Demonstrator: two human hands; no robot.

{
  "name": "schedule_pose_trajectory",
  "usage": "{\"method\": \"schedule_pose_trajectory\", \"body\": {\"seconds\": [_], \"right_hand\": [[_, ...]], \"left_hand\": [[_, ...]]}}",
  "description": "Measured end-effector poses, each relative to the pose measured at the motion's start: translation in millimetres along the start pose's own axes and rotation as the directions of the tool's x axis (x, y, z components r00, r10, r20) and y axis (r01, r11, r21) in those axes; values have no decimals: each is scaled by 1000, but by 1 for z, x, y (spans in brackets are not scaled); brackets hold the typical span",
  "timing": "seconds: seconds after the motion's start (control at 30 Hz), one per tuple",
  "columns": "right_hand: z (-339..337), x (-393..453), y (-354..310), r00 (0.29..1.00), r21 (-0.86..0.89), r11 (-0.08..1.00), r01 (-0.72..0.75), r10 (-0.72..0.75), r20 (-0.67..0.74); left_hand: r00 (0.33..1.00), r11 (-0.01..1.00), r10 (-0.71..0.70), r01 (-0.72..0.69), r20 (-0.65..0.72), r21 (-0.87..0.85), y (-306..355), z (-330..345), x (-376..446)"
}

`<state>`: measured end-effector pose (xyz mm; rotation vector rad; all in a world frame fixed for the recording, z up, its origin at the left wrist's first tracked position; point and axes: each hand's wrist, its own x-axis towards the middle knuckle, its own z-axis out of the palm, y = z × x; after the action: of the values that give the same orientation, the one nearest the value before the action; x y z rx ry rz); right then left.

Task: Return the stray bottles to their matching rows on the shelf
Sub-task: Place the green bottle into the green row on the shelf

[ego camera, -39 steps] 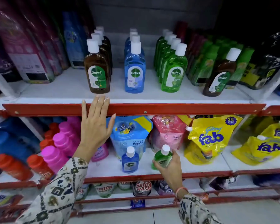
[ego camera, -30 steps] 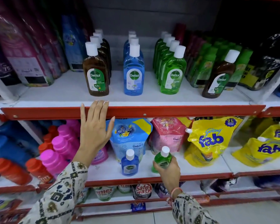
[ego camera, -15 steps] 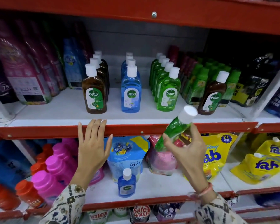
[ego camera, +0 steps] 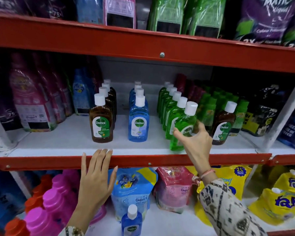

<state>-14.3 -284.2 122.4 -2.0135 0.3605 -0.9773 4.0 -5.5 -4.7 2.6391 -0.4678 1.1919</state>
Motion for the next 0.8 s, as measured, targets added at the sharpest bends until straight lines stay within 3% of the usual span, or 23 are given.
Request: {"method": "schedule_pose_trajectory", "body": {"seconds": [0.5, 0.67, 0.8], "right_hand": [[12, 0, 30, 999, -3, 1000, -4, 5, 54], [21, -66, 33, 969, 89, 975, 204, -188, -163], [41, -131, 51, 974, 110, 968, 226, -223, -34]], "left_hand": [[1000, 1000, 3, -3, -31, 13, 1, 3, -1], [1000, 1000, -4, 4, -23, 7, 2, 0, -2], [1000, 1000, 3, -3, -16, 12, 2, -1, -2]]}}
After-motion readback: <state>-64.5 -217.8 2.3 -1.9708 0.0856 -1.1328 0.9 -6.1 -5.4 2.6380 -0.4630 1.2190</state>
